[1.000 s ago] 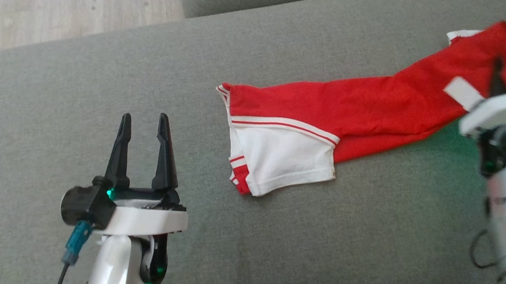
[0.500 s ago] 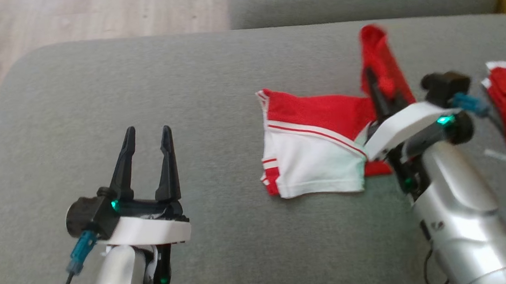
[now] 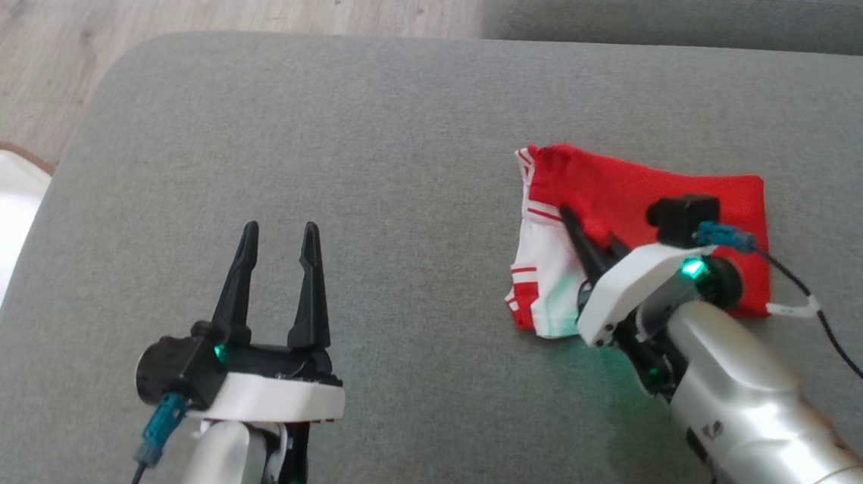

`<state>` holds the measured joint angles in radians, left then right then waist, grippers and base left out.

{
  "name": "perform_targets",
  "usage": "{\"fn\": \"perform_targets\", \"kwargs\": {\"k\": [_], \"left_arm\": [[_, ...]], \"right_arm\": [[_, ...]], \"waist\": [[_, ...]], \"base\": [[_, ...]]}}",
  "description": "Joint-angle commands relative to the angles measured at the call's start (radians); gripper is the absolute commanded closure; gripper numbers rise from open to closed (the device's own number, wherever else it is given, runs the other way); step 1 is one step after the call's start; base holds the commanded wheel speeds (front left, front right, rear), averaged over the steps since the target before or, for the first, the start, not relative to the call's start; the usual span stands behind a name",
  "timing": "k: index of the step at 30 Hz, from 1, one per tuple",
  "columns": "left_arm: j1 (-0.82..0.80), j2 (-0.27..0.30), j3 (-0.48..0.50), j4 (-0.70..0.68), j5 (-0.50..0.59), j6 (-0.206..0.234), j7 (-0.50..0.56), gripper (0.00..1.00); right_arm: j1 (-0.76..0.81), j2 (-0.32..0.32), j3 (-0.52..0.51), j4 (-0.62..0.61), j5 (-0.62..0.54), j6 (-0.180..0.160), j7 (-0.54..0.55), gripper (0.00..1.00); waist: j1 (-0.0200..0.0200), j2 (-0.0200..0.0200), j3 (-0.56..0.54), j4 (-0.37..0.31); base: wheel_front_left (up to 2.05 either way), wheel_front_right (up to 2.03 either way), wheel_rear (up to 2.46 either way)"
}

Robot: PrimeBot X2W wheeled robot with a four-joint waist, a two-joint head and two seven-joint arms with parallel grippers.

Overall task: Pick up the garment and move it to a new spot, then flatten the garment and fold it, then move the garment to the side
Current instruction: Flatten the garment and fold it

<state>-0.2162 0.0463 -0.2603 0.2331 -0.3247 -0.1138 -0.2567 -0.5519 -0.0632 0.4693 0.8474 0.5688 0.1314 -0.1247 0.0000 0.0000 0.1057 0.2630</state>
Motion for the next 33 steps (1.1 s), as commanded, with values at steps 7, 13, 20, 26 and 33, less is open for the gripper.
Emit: {"fn": "perform_targets", "kwargs": {"k": [7, 13, 20, 26, 33], "left_arm": [[-0.015, 0.004, 0.04, -0.021, 0.004, 0.009, -0.005, 0.0], [-0.016, 0.004, 0.055, -0.032, 0.008, 0.007, -0.005, 0.0], [-0.03, 0.004, 0.072, -0.057, 0.011, 0.007, -0.005, 0.0], [-0.042, 0.004, 0.09, -0.071, 0.022, 0.011, -0.005, 0.0], [-0.031, 0.004, 0.107, -0.077, 0.026, 0.012, -0.005, 0.0]], "right_arm": [[-0.036, 0.013, 0.202, -0.075, 0.176, -0.001, -0.046, 0.0], [-0.091, 0.013, 0.275, -0.13, 0.208, -0.001, -0.102, 0.0], [-0.149, -0.013, 0.094, -0.08, 0.0, -0.001, -0.136, 0.0], [-0.048, -0.085, -0.153, -0.224, -0.249, -0.001, -0.137, 0.0], [0.137, -0.06, -0.336, -0.378, -0.392, -0.001, -0.137, 0.0]], "waist": [[0.0, 0.0, 0.003, -0.014], [0.0, 0.0, -0.001, -0.09], [0.0, 0.0, 0.005, -0.196], [0.0, 0.0, 0.011, -0.257], [0.0, 0.0, 0.007, -0.284]], "base": [[0.0, 0.0, 0.0], [0.0, 0.0, 0.0], [0.0, 0.0, 0.0], [0.0, 0.0, 0.0], [0.0, 0.0, 0.0]]}}
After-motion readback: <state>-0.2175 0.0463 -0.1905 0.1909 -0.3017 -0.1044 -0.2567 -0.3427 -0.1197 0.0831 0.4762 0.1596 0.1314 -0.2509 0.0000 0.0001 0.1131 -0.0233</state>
